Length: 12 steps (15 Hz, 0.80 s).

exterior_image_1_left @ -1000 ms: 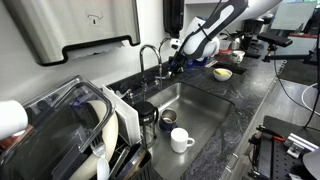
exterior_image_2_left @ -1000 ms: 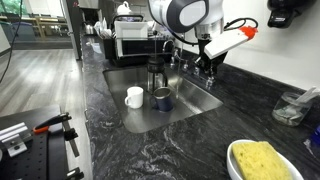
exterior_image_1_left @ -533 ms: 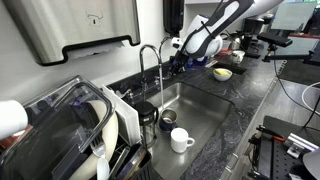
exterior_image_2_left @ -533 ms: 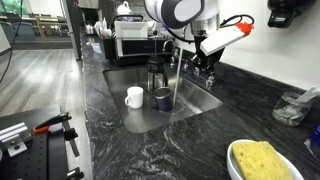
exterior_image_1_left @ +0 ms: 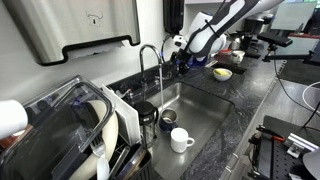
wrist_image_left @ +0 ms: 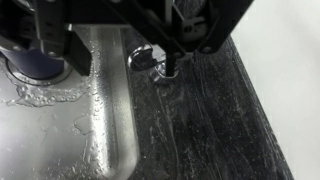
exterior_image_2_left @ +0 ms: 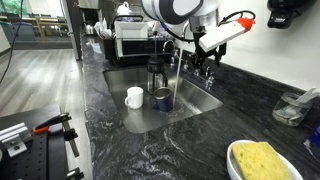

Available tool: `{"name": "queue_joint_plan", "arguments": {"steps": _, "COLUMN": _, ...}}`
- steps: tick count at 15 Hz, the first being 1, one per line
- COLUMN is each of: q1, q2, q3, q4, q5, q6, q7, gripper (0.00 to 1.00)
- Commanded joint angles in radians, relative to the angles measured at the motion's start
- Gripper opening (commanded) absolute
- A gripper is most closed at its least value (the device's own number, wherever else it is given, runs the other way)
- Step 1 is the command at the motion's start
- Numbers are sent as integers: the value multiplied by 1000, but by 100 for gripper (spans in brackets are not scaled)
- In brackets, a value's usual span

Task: Turn on the faucet of the sink.

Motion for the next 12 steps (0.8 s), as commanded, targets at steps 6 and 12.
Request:
{"name": "queue_joint_plan", "arguments": {"steps": 6, "q1": 38, "q2": -163, "q3": -41, "q4": -87, "q5": -33, "q6": -156, "q7": 25, "gripper": 100}}
{"name": "queue_joint_plan", "arguments": {"steps": 12, "q1": 127, "q2": -354, "q3": -142, "q4": -87, "q5": -160, "q6": -433, "q7": 104, "gripper": 100}}
